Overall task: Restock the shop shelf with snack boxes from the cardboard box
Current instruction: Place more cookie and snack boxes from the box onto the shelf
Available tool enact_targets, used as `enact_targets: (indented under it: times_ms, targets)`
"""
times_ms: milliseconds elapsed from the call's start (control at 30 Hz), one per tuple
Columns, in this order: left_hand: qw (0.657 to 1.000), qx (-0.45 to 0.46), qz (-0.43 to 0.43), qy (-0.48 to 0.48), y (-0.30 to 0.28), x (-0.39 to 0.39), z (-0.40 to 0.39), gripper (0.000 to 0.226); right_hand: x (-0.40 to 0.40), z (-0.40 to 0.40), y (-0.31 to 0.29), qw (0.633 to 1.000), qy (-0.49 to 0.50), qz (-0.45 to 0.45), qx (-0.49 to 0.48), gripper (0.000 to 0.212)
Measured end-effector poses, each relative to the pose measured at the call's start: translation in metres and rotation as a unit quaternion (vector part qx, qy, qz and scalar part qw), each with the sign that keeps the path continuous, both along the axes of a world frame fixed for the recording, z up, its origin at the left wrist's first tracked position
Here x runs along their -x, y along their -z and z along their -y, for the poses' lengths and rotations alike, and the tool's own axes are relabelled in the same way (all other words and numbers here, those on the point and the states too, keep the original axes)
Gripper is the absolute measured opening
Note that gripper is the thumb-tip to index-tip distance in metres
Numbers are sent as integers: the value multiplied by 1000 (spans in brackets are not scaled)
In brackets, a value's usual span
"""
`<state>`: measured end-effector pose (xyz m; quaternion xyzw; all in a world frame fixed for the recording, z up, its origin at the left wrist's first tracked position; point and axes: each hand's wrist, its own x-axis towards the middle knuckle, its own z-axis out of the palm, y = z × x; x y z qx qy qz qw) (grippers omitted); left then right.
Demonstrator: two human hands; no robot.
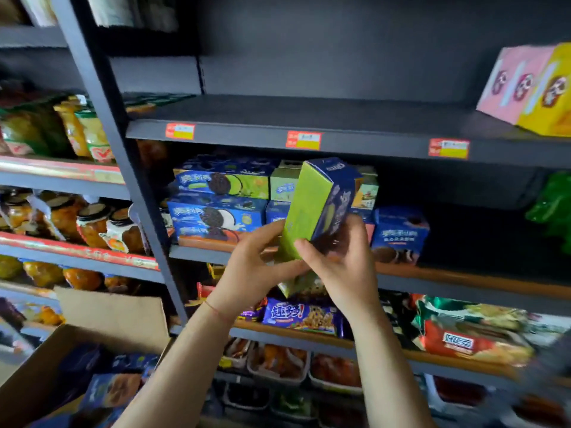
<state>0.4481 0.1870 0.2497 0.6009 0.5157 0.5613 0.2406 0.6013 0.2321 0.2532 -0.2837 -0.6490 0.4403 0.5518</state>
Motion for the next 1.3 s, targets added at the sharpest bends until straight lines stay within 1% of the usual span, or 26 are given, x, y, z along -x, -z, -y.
enact_targets:
  times_ms: [33,100,167,233,267,300,333,367,433,500,567,600,767,867,1000,1100,1167,1233,1300]
  targets:
    - [998,8,42,45,-5,-6,-3,47,-7,-4,-5,1000,-4,4,-2,51]
    - [987,19,124,105,-11,-19,-8,41,-18,-12,-12,1000,-8,11,-4,44]
    - [984,45,136,108,-13,-26,-13,32,-24,-20,-15,1000,-4,23,-1,39]
    - [990,66,71,98,-11,-20,-21,23,-26,-25,-14,998,16,59,-9,43]
    - [994,69,20,79,-9,-13,-26,18,-26,-28,-15,996,30,86,-15,45]
    - [996,67,-37,43,-5,-4,-31,17,-25,-30,-17,991,48,120,-27,46]
    - [993,60,-105,-17,2,7,-39,27,-25,-32,-19,984,70,158,-50,48]
    - [981,41,-169,-91,7,18,-47,36,-24,-37,-22,971,100,200,-84,51]
    - [936,-11,-273,-221,18,37,-62,46,-20,-49,-31,929,163,289,-163,55]
    - [899,25,-348,-266,24,49,-71,55,-12,-63,-37,872,212,379,-225,58]
    - [878,73,-392,-265,33,55,-76,63,-2,-78,-42,823,240,453,-246,58]
    - [875,79,-398,-263,36,56,-76,65,3,-84,-43,809,241,477,-246,58]
    - [880,37,-382,-281,42,55,-76,61,20,-108,-42,788,204,524,-251,57]
    - [878,34,-383,-285,44,54,-77,63,25,-115,-37,781,216,528,-256,59]
    - [872,26,-400,-283,51,57,-79,63,25,-116,-24,776,254,505,-279,56]
    - [868,22,-405,-285,56,58,-82,62,26,-117,-13,769,287,478,-314,54]
    - [869,25,-410,-278,56,59,-82,64,28,-116,-7,780,301,424,-349,47]
    - [873,18,-414,-257,54,65,-78,66,34,-107,-2,808,297,328,-388,34]
    - [894,-10,-382,-234,50,75,-69,62,46,-88,4,841,271,229,-409,22]
